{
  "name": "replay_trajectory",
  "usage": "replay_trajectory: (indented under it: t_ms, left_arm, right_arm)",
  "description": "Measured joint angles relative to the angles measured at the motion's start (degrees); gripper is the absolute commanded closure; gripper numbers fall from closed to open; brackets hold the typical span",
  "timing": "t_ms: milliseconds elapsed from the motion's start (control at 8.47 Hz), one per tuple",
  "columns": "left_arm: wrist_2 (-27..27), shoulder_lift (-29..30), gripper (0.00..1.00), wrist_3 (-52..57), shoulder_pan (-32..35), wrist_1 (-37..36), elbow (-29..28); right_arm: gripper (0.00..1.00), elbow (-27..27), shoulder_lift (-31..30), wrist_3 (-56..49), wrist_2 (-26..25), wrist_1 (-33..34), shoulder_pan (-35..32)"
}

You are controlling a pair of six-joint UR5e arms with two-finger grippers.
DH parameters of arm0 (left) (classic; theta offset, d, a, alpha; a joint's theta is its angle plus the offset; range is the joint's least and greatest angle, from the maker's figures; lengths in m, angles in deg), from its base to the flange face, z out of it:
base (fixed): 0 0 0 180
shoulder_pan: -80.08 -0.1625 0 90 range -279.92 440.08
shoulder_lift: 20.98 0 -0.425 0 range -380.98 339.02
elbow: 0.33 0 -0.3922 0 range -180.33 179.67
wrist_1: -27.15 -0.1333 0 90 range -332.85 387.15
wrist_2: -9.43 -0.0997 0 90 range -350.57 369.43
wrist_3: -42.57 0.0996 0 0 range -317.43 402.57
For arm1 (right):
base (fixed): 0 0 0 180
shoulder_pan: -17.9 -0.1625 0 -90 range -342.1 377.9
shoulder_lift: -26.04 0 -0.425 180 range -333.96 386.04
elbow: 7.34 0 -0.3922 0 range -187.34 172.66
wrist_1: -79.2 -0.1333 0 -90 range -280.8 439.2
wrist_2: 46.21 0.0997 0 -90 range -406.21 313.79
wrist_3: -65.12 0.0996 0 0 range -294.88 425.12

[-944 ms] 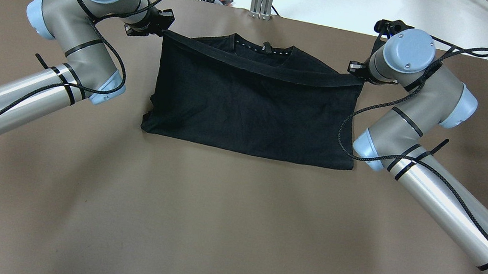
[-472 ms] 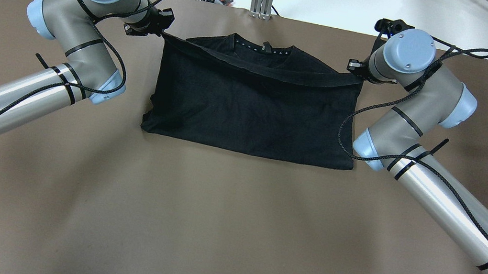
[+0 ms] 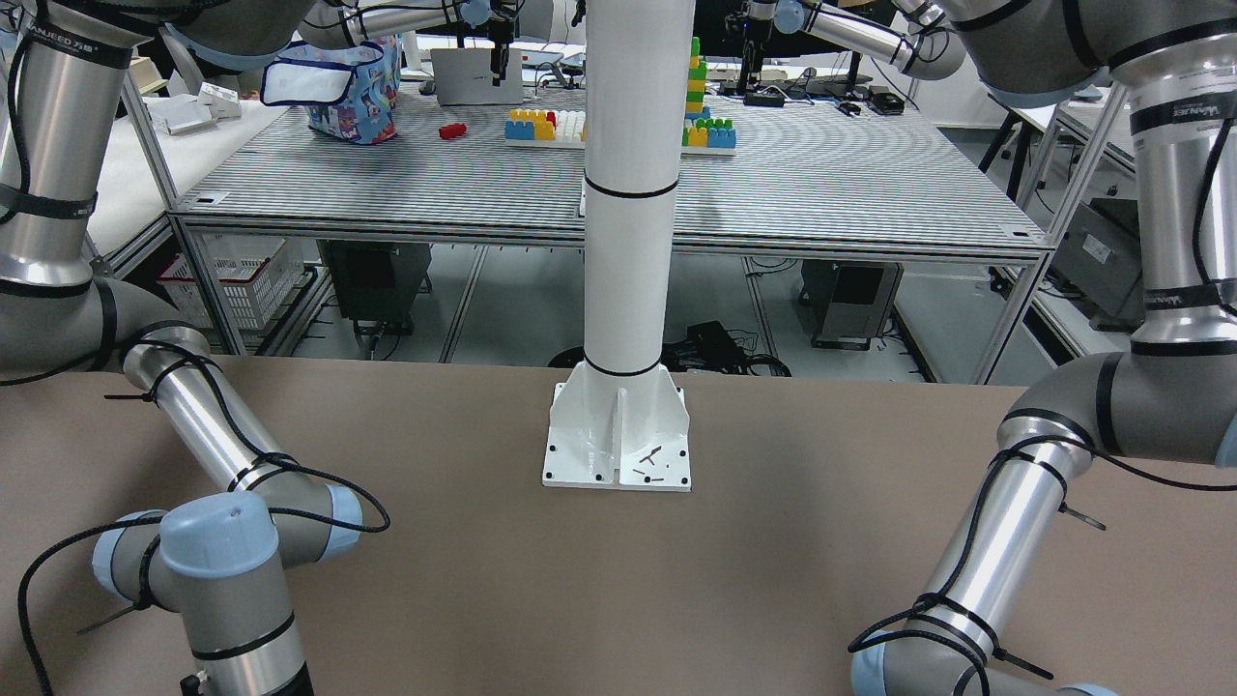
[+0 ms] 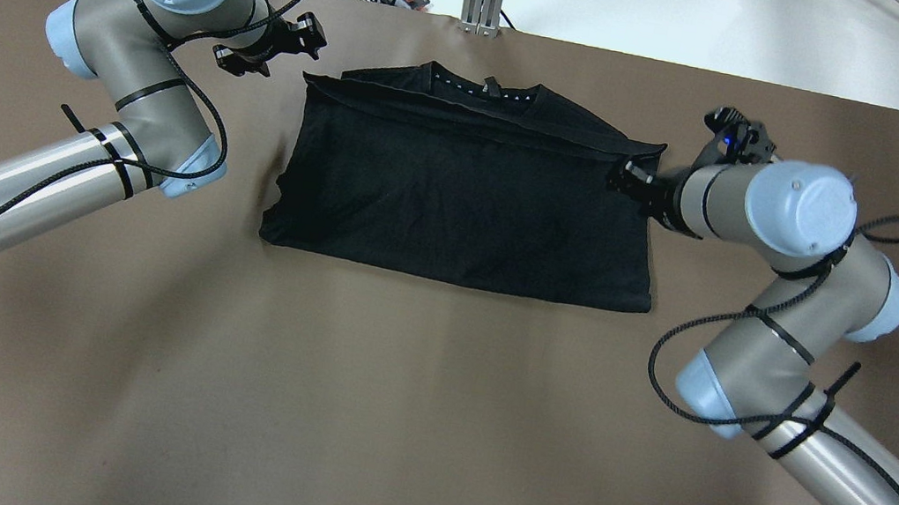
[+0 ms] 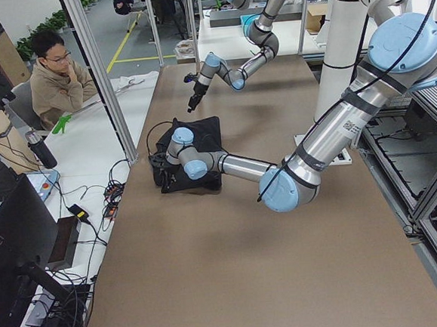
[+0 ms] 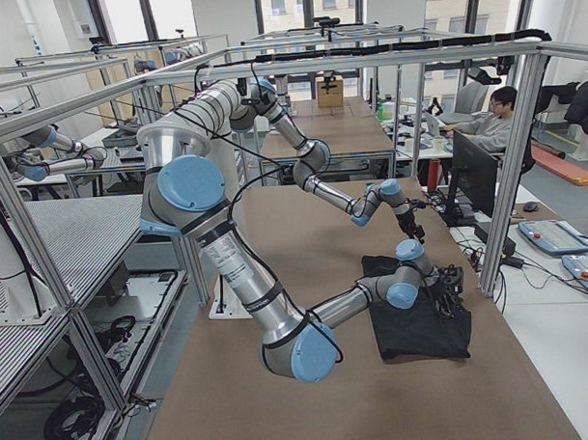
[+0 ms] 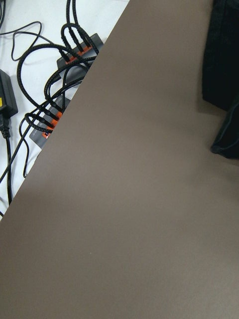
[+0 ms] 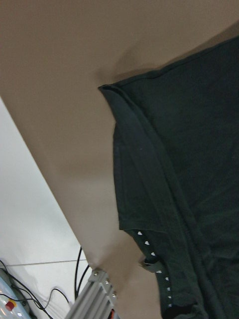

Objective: Fold clothes
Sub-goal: 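Move the right gripper to the folded shirt's corner nearest the robot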

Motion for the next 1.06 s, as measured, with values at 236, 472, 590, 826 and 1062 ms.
replay_trajectory:
  t_ms: [236, 472, 590, 826, 1062]
  left_arm:
    - [-0.06, -0.46, 0.17, -0.17, -0.27, 0.17, 0.19]
    - [-0.12, -0.89, 0.17, -1.89, -1.08, 0.45, 1.29]
    - [-0.15, -1.06, 0.17, -2.65, -1.59, 0.5, 1.98]
    - [-0.17, -1.13, 0.17, -3.46, -1.95, 0.53, 2.54]
    - [-0.18, -1.12, 0.17, -3.68, -2.04, 0.53, 2.6]
  right_arm:
    - [0.38, -2.91, -6.8, 2.23, -0.25, -6.43, 4.55]
    - [0.39, -2.88, -11.25, 2.77, -0.63, -10.84, 7.19]
    - [0.4, -2.2, -12.16, 2.73, -1.15, -11.53, 7.84]
    - [0.42, -1.09, -12.74, 2.44, -1.69, -11.71, 8.24]
    - [0.69, 0.05, -13.12, 2.13, -1.84, -11.54, 8.17]
